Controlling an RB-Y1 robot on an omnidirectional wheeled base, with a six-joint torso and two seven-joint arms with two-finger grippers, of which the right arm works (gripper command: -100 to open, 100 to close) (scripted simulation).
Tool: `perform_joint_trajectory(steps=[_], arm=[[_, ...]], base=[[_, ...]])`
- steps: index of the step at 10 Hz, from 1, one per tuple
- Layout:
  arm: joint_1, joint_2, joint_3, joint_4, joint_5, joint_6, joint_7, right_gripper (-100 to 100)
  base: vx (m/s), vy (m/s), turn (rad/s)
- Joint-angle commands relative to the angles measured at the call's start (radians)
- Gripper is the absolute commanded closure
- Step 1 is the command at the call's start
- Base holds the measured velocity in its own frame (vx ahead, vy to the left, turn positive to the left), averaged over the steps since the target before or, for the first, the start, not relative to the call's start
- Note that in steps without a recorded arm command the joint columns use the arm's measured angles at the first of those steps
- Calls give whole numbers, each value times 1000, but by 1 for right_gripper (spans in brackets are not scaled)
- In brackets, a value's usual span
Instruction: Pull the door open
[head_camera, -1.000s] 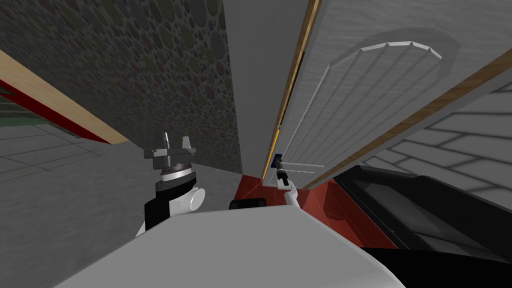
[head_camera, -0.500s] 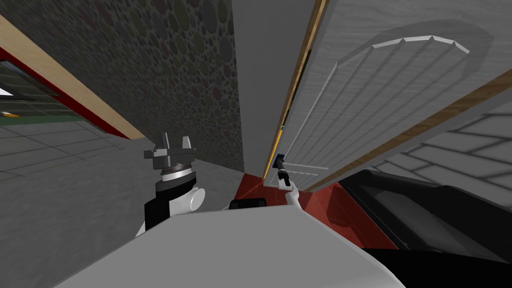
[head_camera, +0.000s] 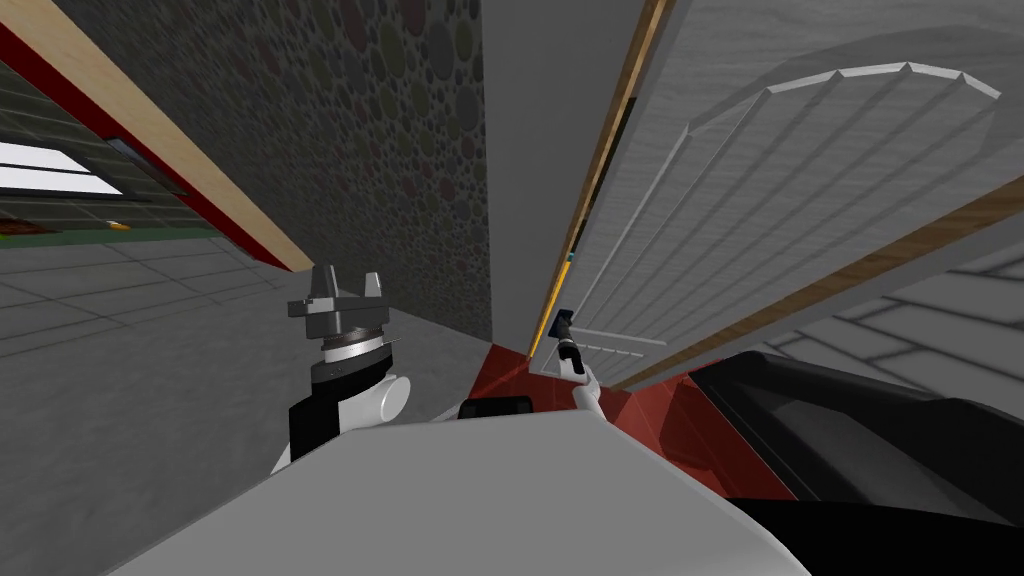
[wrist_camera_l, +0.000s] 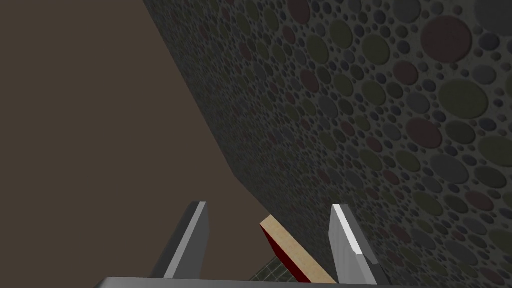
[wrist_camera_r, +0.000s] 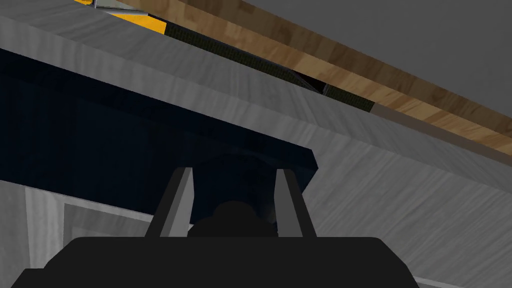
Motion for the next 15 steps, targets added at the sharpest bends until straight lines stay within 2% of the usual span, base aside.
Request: perform_joint_trajectory(steps=[1, 2, 3, 4, 5, 6, 8, 9, 10, 11, 13, 14, 15], arm=[[0, -10, -7, 3, -33, -6, -38, 100], [4, -17, -7, 1, -70, -8, -72, 100], [4, -17, -7, 1, -73, -8, -79, 100], [7, -24, -6, -1, -112, -9, -114, 100], [7, -24, -6, -1, -114, -9, -121, 100], [11, -30, -5, -3, -155, -11, -159, 100], [14, -37, -4, -5, -195, -13, -204, 100], [17, -43, -3, -7, -231, -15, -240, 100], [17, -43, -3, -7, -236, -15, -245, 100], [20, -50, -2, -9, -275, -17, -284, 100], [23, -56, -1, -11, -317, -19, -328, 100], [25, -62, 0, -13, -351, -20, -357, 100], [25, -62, 0, -13, -356, -20, -369, 100]], base=[[-59, -21, 77], [-54, -23, 106], [-44, -17, 66], [-50, -19, 119], [-38, -13, 72], [-44, -9, 126], [-70, -29, 122], [-49, -12, 108], [-40, -20, 65], [-56, -37, 117], [-66, -30, 129], [-50, -10, 109], [-42, -6, 48]])
